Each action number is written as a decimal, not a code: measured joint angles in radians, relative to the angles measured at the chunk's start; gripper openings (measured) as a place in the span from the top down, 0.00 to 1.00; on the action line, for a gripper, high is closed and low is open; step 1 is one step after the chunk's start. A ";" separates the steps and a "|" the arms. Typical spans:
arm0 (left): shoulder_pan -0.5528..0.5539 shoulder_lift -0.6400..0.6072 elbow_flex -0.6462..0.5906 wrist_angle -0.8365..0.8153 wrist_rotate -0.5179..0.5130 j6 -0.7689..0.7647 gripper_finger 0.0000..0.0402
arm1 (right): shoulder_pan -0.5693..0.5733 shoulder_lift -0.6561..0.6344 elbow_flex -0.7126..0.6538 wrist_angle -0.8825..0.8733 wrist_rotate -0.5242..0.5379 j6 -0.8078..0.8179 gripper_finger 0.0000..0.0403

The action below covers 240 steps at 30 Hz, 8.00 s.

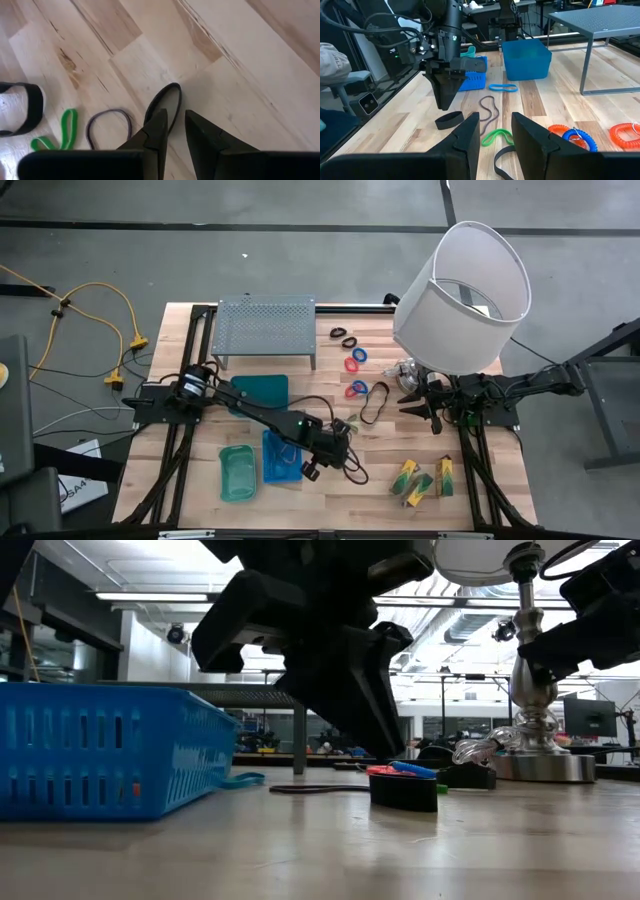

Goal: Pick & Place Office Desk Supplies
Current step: Put the bottom black rubber band into the bottom blue bin, then put the light blue rubber band into the bottom blue bin

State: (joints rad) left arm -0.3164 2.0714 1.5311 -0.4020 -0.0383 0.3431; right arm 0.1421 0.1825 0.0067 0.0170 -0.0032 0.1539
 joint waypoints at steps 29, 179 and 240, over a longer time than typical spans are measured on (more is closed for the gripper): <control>0.006 0.037 -0.001 0.002 -0.023 -0.021 0.85 | 0.000 0.000 0.000 0.000 0.000 0.000 0.75; 0.031 -0.364 -0.186 -0.351 -0.269 -0.938 0.87 | 0.000 0.000 0.000 0.001 0.000 0.000 0.75; 0.311 -0.169 -0.186 -0.373 0.111 -0.175 0.87 | 0.000 0.000 0.000 0.001 0.000 0.000 0.75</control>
State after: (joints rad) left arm -0.0057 1.9022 1.3453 -0.7755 0.0731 0.1678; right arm 0.1421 0.1829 0.0069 0.0177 -0.0034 0.1537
